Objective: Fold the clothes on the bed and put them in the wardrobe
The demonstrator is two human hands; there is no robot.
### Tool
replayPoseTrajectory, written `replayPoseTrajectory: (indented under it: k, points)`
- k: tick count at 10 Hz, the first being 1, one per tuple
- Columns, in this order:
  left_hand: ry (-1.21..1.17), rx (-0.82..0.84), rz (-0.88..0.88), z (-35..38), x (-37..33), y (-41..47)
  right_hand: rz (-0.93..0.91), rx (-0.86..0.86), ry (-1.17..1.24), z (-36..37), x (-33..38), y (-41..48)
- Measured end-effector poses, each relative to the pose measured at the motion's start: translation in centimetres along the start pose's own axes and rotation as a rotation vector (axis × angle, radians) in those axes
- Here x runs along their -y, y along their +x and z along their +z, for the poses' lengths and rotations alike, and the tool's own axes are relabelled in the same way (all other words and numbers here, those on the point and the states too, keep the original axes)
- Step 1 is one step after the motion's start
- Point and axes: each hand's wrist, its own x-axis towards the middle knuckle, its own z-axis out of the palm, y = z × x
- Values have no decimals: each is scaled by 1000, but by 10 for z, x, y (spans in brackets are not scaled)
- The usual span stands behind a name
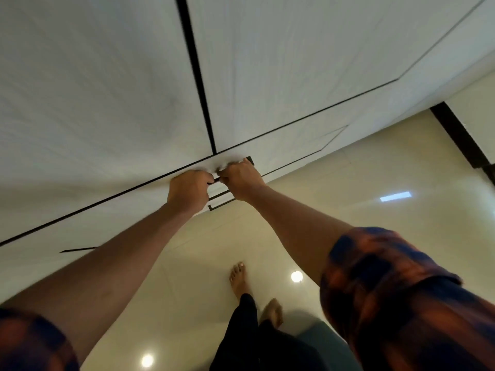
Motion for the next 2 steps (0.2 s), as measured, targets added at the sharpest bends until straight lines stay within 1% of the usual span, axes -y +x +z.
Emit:
replayPoseTrajectory:
  k: [1,2]
  points:
    - [0,41,19,-3,1,0,92,26,183,-13,8,-6]
    - [-92,76,56,-9,5,-6,131,33,367,-24,14,-30]
